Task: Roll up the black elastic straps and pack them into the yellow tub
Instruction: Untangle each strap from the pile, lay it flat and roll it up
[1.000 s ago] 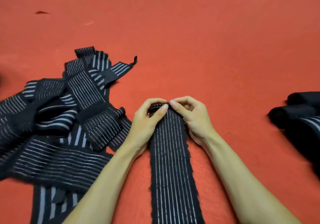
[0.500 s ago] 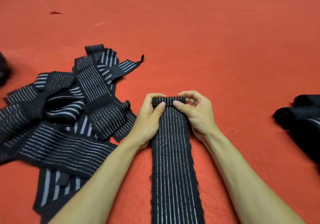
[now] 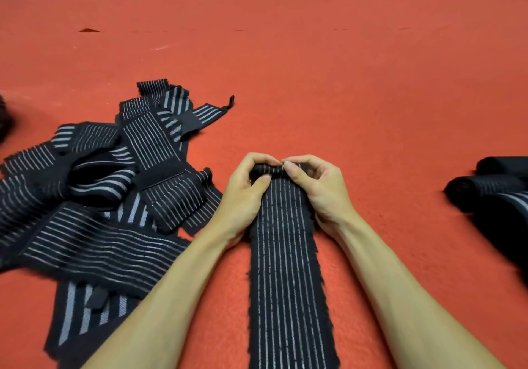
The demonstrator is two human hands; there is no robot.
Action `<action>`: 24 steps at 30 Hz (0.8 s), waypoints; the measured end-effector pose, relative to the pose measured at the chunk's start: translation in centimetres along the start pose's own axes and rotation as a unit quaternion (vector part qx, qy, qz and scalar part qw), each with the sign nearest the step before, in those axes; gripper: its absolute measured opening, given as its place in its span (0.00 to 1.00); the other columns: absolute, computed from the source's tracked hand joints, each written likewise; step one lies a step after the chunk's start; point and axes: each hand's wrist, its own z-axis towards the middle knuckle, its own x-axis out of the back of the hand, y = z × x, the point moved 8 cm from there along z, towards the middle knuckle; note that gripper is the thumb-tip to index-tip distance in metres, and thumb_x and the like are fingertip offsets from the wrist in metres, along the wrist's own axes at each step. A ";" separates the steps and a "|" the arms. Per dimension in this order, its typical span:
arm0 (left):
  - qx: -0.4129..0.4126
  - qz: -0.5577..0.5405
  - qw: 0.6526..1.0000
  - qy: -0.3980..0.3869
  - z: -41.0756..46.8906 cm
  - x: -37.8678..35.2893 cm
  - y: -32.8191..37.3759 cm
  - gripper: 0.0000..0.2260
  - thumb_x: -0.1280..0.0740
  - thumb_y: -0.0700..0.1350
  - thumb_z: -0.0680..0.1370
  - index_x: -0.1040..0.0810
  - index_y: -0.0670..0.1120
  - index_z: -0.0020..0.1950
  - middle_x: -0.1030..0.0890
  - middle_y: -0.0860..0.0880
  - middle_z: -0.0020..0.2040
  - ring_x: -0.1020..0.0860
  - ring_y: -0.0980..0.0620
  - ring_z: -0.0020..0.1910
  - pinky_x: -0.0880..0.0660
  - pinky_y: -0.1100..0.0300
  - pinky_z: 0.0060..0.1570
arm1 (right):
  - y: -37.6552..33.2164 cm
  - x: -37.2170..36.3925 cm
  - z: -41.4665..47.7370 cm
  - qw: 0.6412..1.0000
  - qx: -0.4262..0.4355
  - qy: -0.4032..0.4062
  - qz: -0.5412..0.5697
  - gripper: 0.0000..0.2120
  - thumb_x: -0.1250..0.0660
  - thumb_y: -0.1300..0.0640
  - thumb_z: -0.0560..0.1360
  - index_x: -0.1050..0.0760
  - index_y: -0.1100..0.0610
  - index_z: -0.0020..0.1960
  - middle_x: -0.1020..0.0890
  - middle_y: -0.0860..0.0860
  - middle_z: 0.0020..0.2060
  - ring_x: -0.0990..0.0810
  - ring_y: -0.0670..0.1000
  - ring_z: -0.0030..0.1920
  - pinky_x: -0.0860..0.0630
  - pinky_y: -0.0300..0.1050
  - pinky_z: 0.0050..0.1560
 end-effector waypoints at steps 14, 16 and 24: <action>0.040 0.015 0.999 0.033 -0.2 0.3 -0.5 0.09 0.41 0.50 0.82 0.27 0.46 0.50 0.23 0.55 0.40 0.25 0.64 0.37 0.27 0.68 0.39 | -0.9 0.0 -0.3 0.997 0.067 -0.018 -0.022 0.11 0.27 0.71 0.69 0.20 0.55 0.42 0.16 0.50 0.40 0.18 0.47 0.42 0.21 0.45 0.48; 0.039 -0.005 0.999 0.026 -0.2 0.2 -0.3 0.07 0.41 0.46 0.83 0.28 0.44 0.51 0.24 0.51 0.43 0.25 0.64 0.38 0.27 0.70 0.40 | -0.9 -0.1 -0.3 0.998 0.061 -0.022 -0.011 0.11 0.27 0.72 0.69 0.20 0.56 0.42 0.16 0.49 0.39 0.18 0.47 0.42 0.21 0.44 0.47; 0.018 -0.032 0.998 0.043 -0.4 0.4 0.4 0.05 0.41 0.36 0.81 0.26 0.43 0.49 0.22 0.50 0.43 0.24 0.61 0.39 0.26 0.67 0.41 | 0.0 -0.4 -0.2 0.998 0.004 -0.031 0.055 0.10 0.28 0.56 0.70 0.20 0.61 0.48 0.17 0.52 0.42 0.20 0.50 0.45 0.24 0.46 0.48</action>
